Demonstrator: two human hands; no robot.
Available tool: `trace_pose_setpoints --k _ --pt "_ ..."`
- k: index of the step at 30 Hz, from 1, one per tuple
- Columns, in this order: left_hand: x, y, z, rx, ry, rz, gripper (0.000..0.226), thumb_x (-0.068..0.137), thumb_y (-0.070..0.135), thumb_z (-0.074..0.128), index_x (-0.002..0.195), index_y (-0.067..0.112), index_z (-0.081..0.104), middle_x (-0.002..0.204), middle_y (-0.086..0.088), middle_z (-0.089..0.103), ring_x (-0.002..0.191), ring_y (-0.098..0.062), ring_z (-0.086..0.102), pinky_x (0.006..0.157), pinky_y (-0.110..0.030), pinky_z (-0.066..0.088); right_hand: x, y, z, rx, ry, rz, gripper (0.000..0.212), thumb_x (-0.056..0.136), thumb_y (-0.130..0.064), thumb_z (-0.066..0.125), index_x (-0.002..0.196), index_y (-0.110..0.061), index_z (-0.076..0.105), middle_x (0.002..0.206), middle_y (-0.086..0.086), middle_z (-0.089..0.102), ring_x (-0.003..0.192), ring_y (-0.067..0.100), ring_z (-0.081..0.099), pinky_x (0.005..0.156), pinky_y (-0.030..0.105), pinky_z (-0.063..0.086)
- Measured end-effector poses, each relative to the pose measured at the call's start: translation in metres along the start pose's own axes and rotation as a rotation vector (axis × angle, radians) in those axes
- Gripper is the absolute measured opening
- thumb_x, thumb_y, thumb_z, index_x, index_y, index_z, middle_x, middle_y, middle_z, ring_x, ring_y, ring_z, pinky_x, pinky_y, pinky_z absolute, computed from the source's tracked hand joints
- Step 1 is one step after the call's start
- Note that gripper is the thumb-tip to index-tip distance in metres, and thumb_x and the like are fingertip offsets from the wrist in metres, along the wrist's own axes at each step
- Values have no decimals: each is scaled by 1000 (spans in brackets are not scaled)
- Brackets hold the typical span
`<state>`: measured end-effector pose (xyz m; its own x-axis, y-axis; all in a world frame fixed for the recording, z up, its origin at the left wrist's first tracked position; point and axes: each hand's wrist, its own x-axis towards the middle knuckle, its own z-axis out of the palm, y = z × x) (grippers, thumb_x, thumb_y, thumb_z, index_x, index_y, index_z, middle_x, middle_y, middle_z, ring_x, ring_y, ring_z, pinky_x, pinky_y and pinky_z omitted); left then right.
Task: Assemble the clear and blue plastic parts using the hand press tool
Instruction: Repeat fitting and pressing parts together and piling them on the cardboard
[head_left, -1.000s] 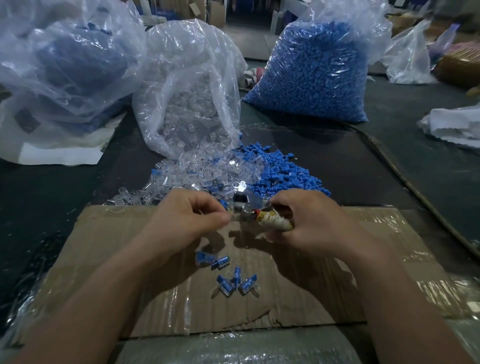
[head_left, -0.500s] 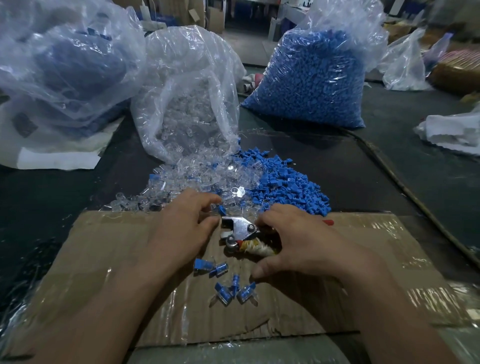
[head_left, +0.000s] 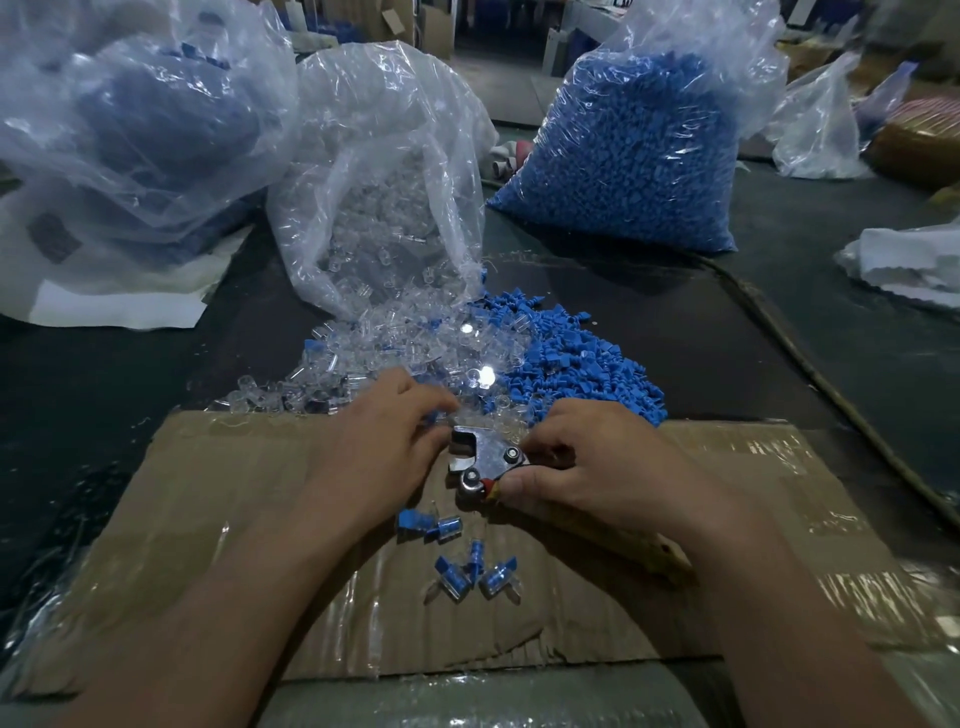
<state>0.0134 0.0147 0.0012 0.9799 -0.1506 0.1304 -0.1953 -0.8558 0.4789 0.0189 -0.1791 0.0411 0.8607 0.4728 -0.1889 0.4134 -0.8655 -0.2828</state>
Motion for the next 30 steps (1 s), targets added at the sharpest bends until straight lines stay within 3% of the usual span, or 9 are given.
trace_pose_setpoints --k 2,7,10,13,19,22,25,27,30 --pt "0 0 1 -12 18 -12 29 91 36 50 120 34 53 101 11 37 95 -5 44 74 -22 36 0 1 0 4 8 -3 91 46 -84 19 105 -29 62 85 -16 43 76 -1 38 62 22 32" --pt "1 -1 2 46 2 -15 39 92 38 47 131 38 45 100 12 34 91 -4 38 73 -23 38 1 0 0 1 21 -16 86 52 -82 22 105 -28 63 82 -17 42 74 -1 37 62 23 32" --pt "1 -1 2 -9 23 -33 22 90 36 51 111 32 55 99 13 36 93 -4 41 76 -23 37 1 0 1 -2 24 -8 69 65 -77 35 105 -28 63 81 -17 41 73 -1 38 61 22 31" --pt "0 0 1 -23 30 -24 4 89 36 53 92 32 53 96 12 39 92 -5 44 75 -23 38 1 0 1 -3 21 -1 59 71 -72 42 104 -28 63 82 -16 42 73 -1 38 61 23 31" --pt "-1 3 0 -55 81 -52 22 87 29 58 73 29 41 79 12 43 73 -2 42 61 -21 36 1 -1 0 6 12 2 64 67 -74 38 103 -27 62 82 -16 42 74 -1 38 61 22 32" --pt "-2 4 -2 -140 93 -102 21 85 28 62 87 28 41 79 9 48 71 -7 48 60 -23 41 1 -1 0 8 9 4 63 68 -74 39 104 -27 61 81 -17 41 73 -2 38 60 20 30" --pt "-1 2 -1 -57 4 -80 51 89 35 55 134 35 32 93 11 42 84 -7 45 71 -24 42 2 -1 0 8 12 4 56 74 -69 44 105 -26 62 83 -16 41 74 -1 39 60 20 30" --pt "-1 1 -2 48 -12 -49 51 91 39 49 139 40 30 98 10 34 90 -5 39 74 -23 37 2 -1 1 12 17 0 54 74 -68 45 103 -26 63 83 -15 43 75 0 40 61 21 32" --pt "-2 1 -2 42 4 -54 37 91 40 48 128 38 47 97 10 35 89 -5 39 70 -22 33 0 -1 0 24 33 -4 51 76 -66 47 102 -26 63 86 -13 46 76 2 42 64 22 36"
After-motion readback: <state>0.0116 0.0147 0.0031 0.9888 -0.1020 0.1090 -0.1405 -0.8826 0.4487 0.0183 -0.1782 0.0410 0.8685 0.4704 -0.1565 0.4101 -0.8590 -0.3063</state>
